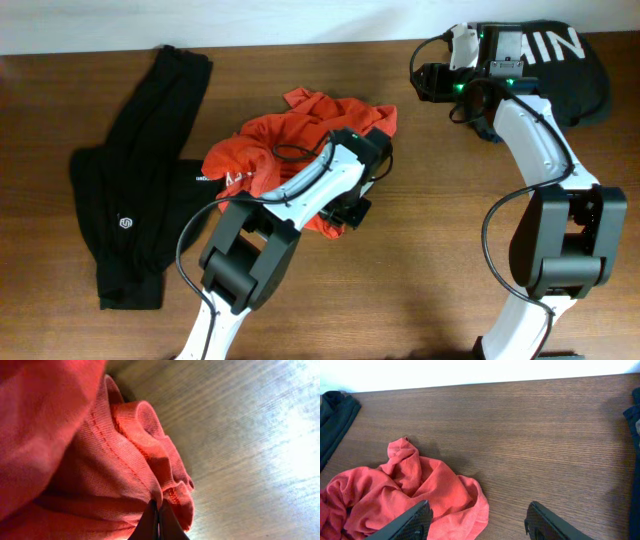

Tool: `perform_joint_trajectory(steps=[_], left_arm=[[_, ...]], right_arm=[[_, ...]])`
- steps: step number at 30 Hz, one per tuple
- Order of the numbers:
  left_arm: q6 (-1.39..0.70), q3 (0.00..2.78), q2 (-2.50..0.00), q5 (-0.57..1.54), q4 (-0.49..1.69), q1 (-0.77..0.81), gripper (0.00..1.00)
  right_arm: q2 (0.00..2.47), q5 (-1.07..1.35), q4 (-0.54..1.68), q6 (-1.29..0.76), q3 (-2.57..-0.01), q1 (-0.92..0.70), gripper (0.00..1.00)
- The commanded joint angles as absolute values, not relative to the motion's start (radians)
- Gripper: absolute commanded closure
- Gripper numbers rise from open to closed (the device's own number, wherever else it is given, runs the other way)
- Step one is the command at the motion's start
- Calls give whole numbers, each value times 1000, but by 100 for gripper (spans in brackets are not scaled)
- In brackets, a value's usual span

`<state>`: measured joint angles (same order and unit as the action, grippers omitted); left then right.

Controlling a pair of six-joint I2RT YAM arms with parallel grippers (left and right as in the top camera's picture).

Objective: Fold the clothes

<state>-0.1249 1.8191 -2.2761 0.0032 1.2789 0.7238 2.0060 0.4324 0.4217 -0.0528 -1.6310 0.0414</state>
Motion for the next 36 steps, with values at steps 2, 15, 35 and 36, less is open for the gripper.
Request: perform_joint_trajectory(steps=[2,15,35,36], left_arm=[[-146,1901,-2265,-26,1359,679,99],[-145,2116,-2059,-83,1467,586,99],[-141,2213,-1938,-207,1453,521,99],[-141,2213,-1938,-208,1453,520,99]], right_arm=[[2009,438,427,-70,-1637,48,35],[2067,495,483,-197,-1637,-2,36],[2147,489,544,-270,-1626,-92,39],[2158,486,535,-272,-1626,-96,40]])
